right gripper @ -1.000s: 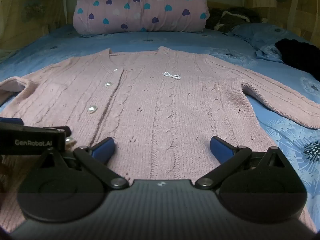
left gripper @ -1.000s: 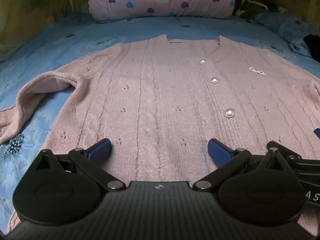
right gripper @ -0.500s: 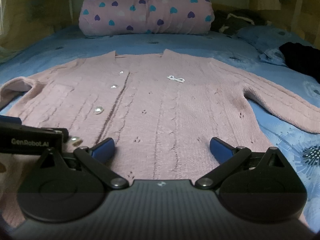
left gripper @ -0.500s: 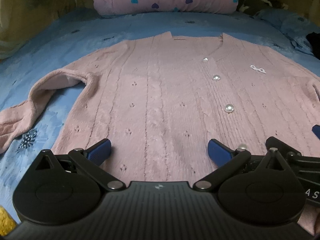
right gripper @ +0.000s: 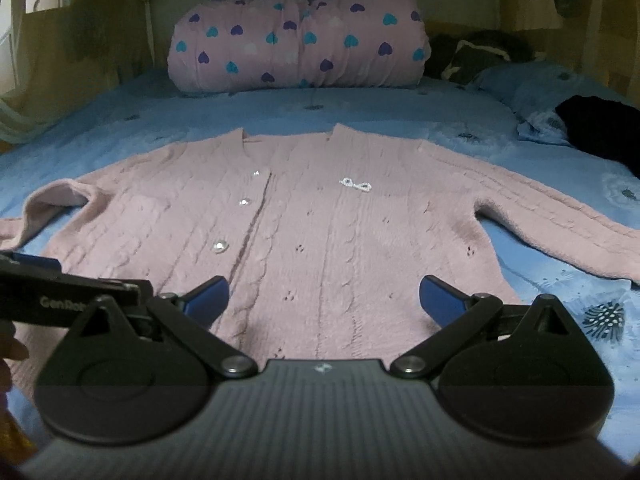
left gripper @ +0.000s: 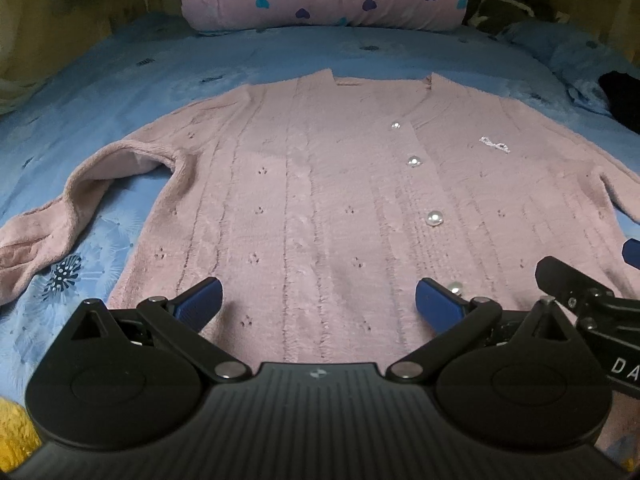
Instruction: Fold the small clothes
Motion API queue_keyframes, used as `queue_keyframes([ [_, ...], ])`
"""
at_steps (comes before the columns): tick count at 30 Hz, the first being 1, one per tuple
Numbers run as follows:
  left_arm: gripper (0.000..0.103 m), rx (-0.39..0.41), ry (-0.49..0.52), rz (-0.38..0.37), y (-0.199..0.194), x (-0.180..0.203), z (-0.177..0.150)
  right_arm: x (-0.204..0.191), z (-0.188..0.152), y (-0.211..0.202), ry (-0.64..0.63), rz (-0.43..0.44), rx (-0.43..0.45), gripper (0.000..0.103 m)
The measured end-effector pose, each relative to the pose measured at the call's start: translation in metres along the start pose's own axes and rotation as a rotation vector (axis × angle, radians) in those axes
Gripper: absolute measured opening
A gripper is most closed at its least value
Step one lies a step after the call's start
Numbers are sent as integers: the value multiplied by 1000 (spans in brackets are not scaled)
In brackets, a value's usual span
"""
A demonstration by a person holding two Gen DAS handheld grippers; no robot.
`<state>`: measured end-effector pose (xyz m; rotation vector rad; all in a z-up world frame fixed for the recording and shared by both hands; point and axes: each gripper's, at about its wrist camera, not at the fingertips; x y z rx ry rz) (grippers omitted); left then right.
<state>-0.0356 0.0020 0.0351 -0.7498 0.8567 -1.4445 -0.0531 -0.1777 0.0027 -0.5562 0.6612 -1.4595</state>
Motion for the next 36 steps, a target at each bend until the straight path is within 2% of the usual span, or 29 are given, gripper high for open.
queue_keyframes([
  [11, 103, -21, -26, -41, -9, -3, 9, 11, 15, -12, 3, 12, -29, 103],
  [18, 103, -30, -41, -43, -11, -2, 14, 42, 30, -20, 54, 7, -30, 103],
  [26, 103, -36, -43, -39, -11, 3, 21, 104, 42, -20, 241, -29, -47, 103],
  [31, 103, -43, -35, -35, -10, 8, 23, 145, 43, 2, 393, -112, -89, 103],
  [36, 103, -55, -39, -29, -6, 11, 26, 175, 36, 10, 529, -118, -95, 103],
])
Point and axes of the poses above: each gripper's, at about its wrist camera, not at the fingertips, and y roughly the way its jaws point, x to its right, z to its top, and after that the axes turned 13 degrees about -x, right-handed
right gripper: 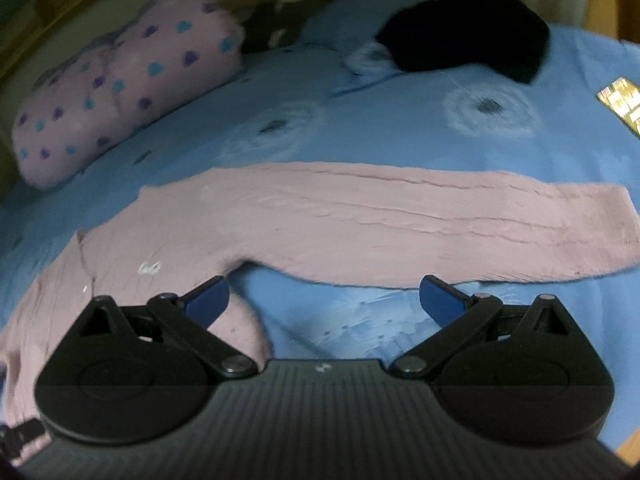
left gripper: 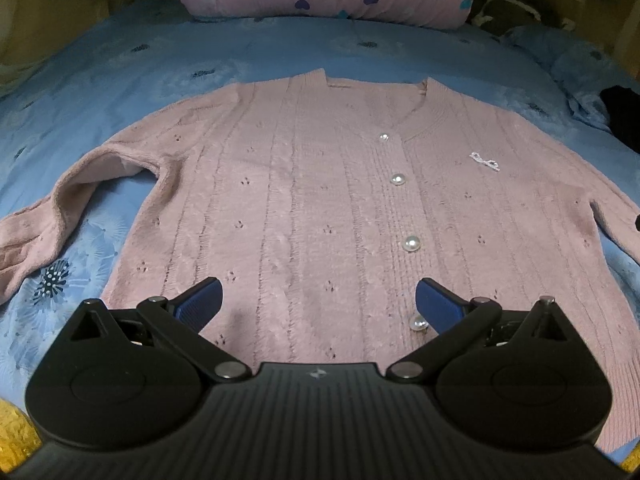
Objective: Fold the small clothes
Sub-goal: 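Move the right tool to the sleeve cuff and close on it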
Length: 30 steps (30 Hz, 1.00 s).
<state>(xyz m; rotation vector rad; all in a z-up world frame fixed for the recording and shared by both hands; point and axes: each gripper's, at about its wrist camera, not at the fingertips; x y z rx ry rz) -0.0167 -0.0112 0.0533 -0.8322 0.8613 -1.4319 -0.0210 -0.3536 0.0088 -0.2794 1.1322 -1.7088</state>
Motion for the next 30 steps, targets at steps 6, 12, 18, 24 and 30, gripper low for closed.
queue_keyframes([
  [6, 103, -18, 1, 6, 8, 5, 1, 29, 8, 14, 135, 23, -38, 103],
  [12, 103, -30, 16, 14, 16, 10, 2, 50, 10, 20, 202, 36, -17, 103],
  [18, 103, -53, 18, 21, 29, 12, 3, 66, 23, 30, 224, 6, -9, 103],
  [24, 103, -52, 31, 36, 38, 16, 1, 80, 30, 36, 251, 61, 4, 103],
  [30, 103, -50, 30, 41, 41, 18, 0, 92, 33, 39, 294, 123, 28, 103],
])
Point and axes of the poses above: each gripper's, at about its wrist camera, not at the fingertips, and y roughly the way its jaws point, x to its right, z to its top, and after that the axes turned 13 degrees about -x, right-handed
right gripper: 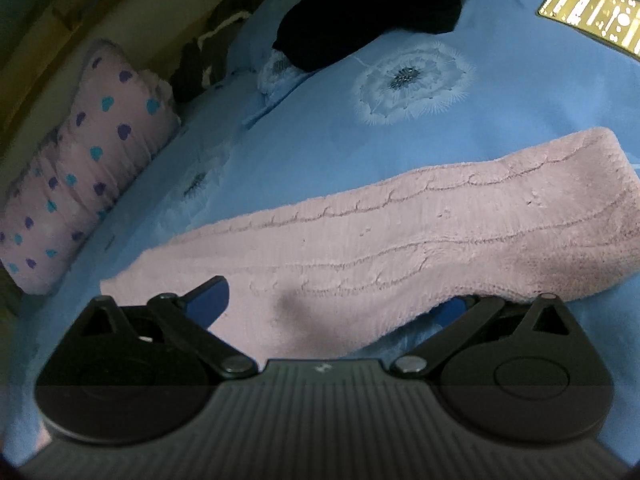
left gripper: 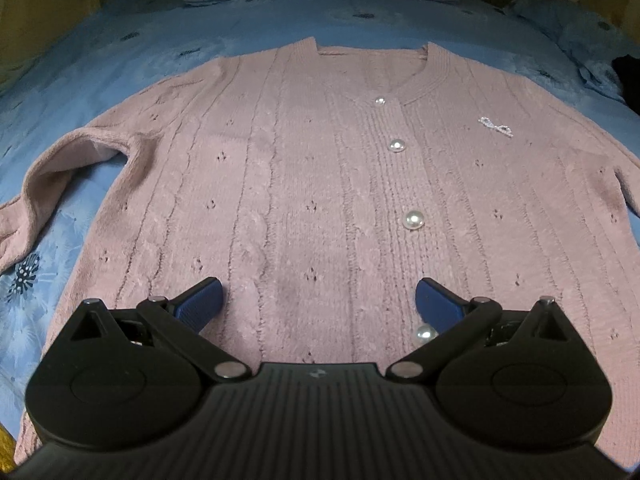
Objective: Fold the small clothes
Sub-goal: 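Move the right tool to the sleeve cuff and close on it, then lift the cuff with the right tool, fold it across the front, open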
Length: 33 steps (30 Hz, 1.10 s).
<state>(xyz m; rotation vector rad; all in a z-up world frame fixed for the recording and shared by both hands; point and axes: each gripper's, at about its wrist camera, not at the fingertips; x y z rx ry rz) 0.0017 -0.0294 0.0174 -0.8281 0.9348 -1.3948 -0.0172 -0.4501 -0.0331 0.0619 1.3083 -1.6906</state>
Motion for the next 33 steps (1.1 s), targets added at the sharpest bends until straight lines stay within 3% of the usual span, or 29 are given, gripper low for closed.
queue_keyframes([
  [13, 103, -2, -1, -1, 0, -1, 1, 7, 1, -5, 37, 44, 14, 103],
  [18, 103, -6, 1, -4, -1, -2, 1, 11, 1, -10, 75, 61, 48, 96],
  [21, 103, -8, 2, -10, -3, -4, 1, 8, 3, -12, 54, 33, 71, 88],
  [24, 103, -6, 9, -8, -3, -6, 3, 5, 6, -14, 18, -7, 95, 72],
  [26, 103, -3, 7, -7, -4, -8, 3, 3, 9, -15, 1, -23, 109, 44],
  [29, 103, -2, 7, -7, -5, -10, 3, 1, 13, -18, -22, -50, 125, 19],
  [33, 103, 4, -2, -8, -7, -15, 4, -8, 18, -25, -70, -20, 150, 15],
])
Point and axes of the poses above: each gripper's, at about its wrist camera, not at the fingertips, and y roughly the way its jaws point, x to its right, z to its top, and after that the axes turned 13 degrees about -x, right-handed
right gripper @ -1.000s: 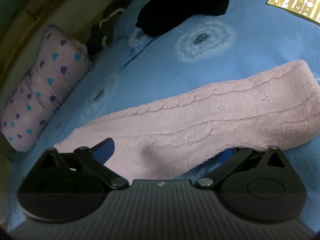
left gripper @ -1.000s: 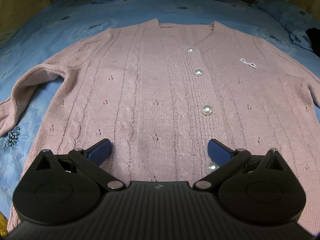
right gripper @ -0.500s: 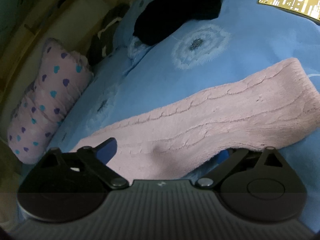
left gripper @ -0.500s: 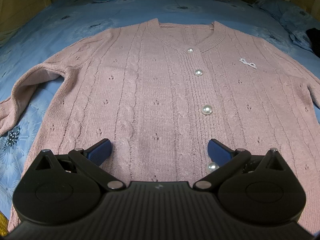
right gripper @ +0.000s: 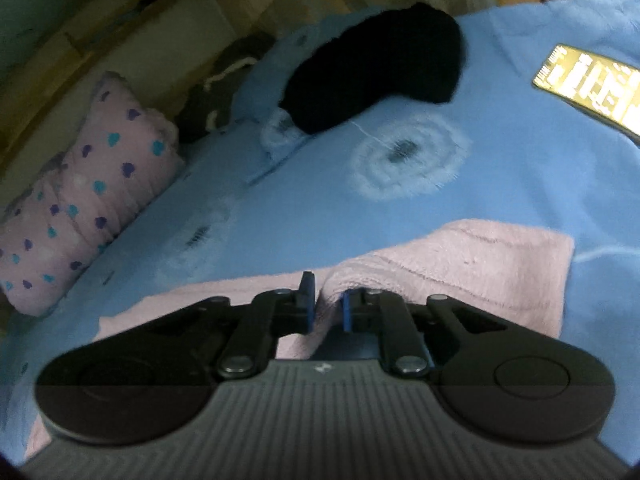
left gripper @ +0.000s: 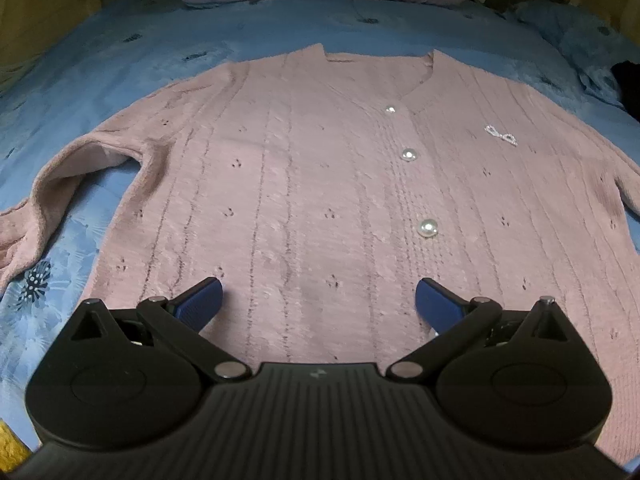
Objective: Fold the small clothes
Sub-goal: 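Lift the cuff with the right tool, fold it across the front, open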
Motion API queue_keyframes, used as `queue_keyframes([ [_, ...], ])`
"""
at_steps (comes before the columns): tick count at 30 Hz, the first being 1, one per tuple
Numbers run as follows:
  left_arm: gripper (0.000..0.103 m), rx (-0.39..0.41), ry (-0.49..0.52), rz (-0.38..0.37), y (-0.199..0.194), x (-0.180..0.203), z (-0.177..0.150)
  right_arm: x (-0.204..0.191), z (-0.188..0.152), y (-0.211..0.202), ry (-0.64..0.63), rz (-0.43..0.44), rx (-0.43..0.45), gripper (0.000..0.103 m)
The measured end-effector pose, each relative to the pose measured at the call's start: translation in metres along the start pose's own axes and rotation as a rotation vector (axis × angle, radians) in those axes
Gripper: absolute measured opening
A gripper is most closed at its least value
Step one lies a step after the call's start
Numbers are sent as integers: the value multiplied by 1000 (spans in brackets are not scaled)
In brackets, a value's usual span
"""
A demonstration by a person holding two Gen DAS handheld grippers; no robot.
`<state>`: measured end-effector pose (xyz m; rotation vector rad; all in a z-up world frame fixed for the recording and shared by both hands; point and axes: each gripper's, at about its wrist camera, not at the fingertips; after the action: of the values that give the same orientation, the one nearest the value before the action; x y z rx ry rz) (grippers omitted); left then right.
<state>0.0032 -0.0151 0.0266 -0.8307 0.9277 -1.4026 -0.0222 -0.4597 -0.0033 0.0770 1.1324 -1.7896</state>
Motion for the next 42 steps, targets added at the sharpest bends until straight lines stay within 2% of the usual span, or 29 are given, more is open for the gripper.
queue_keyframes([
  [7, 103, 14, -10, -1, -5, -10, 2, -38, 4, -17, -152, 73, 60, 12],
  [17, 103, 27, -34, 10, -9, -30, 10, -115, 0, -30, -350, 174, 84, 12],
  [26, 103, 30, -96, 16, -5, -60, 14, -193, -34, -41, -532, 303, 87, 12],
  [33, 103, 20, -134, 18, 3, -80, 14, -247, -84, -21, -695, 386, -5, 12],
  [36, 103, 19, -144, 28, 6, -86, 13, -257, -110, -3, -729, 407, -79, 12],
  [42, 103, 26, -131, 25, 9, -91, 13, -266, -154, 29, -763, 397, -216, 13],
])
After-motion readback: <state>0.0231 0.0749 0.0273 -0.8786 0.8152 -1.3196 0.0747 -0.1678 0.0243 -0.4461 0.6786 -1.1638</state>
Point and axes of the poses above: each gripper's, at about its wrist camera, not at the fingertips, and y roughly the way its jaws point, x to its right, z to its top, and after that the axes turned 13 degrees about -x, right-handed
